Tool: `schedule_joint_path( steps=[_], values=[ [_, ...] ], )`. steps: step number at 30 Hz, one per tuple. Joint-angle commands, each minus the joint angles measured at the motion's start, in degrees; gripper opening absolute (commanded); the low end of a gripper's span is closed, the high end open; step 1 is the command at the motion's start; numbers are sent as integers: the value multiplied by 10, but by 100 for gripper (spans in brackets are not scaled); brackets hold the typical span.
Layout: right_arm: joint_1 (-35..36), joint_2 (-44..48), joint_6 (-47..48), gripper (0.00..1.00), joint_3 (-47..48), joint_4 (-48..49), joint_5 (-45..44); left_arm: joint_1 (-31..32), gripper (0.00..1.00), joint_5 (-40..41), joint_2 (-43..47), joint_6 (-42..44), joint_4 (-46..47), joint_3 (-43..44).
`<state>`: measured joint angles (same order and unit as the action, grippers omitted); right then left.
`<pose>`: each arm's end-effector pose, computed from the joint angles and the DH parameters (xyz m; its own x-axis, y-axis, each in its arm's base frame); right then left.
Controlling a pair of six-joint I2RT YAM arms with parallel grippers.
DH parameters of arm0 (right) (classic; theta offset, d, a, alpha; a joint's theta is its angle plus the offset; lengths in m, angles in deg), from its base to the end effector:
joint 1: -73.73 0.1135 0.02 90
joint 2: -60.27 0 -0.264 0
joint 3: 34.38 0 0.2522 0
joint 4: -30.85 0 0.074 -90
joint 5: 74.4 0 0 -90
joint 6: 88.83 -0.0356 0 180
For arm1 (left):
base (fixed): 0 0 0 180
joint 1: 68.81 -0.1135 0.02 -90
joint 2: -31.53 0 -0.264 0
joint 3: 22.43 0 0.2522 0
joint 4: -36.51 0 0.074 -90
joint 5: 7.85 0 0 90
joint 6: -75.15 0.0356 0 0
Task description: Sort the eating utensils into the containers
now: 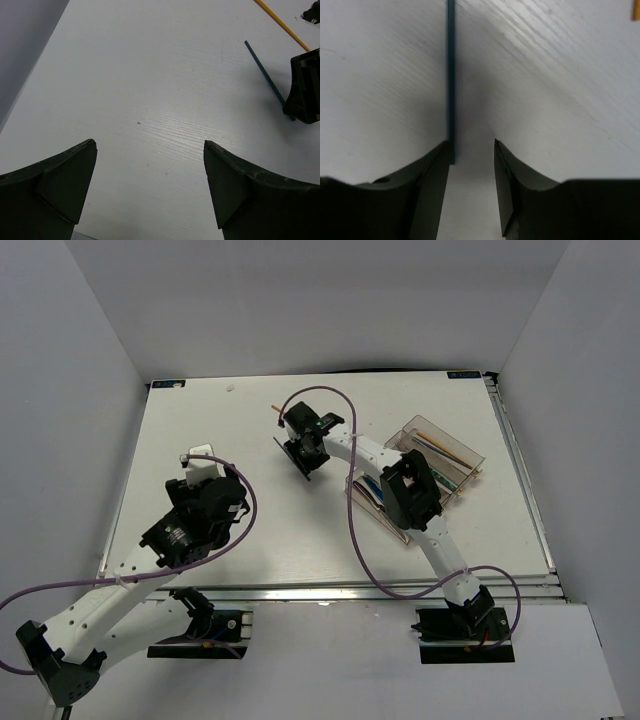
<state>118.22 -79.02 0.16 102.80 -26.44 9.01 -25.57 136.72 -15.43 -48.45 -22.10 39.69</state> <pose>0.3794 0.3670 0.1823 -0.6255 -0.5899 -0.5107 -0.6436 0.7601 -0.0898 0.1306 -0.0830 0.3073 -0.3986 -0.0655 -0.9148 -0.3054 0.9500 0.0650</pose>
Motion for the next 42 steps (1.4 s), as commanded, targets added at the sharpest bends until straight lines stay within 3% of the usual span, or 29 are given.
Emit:
schedule_joint_path(
  steps=[1,7,10,15,20,25,30,35,38,42],
  values=[
    [-1,-14,2,45,19,-2,18,-1,95,-3,4,6,10,-2],
    [-1,-38,7,36,12,-10,14,-1,95,-2,2,6,9,-1],
    [-1,-42,8,22,2,-9,18,-1,95,-2,5,6,9,-2],
    [2,-51,8,15,0,-28,-34,-1,95,-1,6,6,8,-2],
    [4,-30,8,0,-45,-17,-19,-2,95,1,10,5,8,-2],
    [5,70,5,0,-77,54,104,-1,95,2,9,5,6,-2],
    [-11,169,33,0,-93,92,131,-1,95,5,20,2,5,-2],
    [-55,238,123,0,-133,46,106,-1,96,3,36,0,7,-4],
    [-133,297,185,0,-201,37,35,-1,96,-2,46,2,9,-5],
    [-240,392,273,0,-307,65,40,-1,96,-12,61,4,13,-9]
  ],
)
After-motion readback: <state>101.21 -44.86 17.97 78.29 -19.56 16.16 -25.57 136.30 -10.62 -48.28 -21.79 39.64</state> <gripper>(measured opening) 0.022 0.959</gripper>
